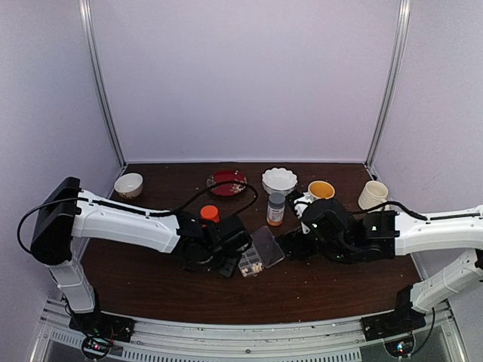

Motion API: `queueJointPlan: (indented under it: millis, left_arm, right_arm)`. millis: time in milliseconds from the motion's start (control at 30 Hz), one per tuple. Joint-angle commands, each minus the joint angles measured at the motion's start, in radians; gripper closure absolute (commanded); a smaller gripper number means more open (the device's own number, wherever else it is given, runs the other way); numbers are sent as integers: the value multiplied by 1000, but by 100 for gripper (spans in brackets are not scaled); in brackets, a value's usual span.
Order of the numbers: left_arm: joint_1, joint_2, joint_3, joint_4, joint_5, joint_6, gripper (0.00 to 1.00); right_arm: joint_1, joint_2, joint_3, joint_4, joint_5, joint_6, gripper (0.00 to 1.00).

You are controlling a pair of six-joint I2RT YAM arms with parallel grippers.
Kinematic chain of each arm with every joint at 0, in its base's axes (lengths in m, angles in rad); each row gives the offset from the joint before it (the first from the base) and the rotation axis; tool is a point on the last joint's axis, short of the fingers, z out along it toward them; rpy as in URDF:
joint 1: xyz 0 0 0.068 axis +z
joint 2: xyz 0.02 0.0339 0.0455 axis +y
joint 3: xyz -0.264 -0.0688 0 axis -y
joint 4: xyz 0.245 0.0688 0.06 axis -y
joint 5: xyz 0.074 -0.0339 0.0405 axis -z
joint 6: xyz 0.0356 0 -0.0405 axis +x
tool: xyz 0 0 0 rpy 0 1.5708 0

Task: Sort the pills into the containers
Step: Pick up the pill bottle from the center of the board.

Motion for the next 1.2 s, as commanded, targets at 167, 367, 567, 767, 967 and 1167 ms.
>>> queueJointPlan:
  millis: [167, 367, 567, 767, 967, 1167]
  left_arm:
    - [2, 15, 25, -18, -16, -13, 54]
    - [2, 34, 38, -15, -10, 1, 54]
    - [2, 36, 40, -8, -14, 8, 55]
    - [2, 43, 49, 3, -15, 12, 60]
    - [4, 54, 68, -1, -16, 17, 60]
    - [5, 59, 81, -32, -26, 13, 70]
  right_arm:
    - [2, -12, -1, 22, 29, 9, 16]
    - [2, -2, 9, 18, 21, 3, 16]
    - [2, 19, 21, 14, 13, 3, 16]
    - [3, 23, 28, 15, 9, -4, 16]
    - [3, 32, 33, 9, 8, -5, 16]
    - [2, 39, 38, 6, 6, -9, 16]
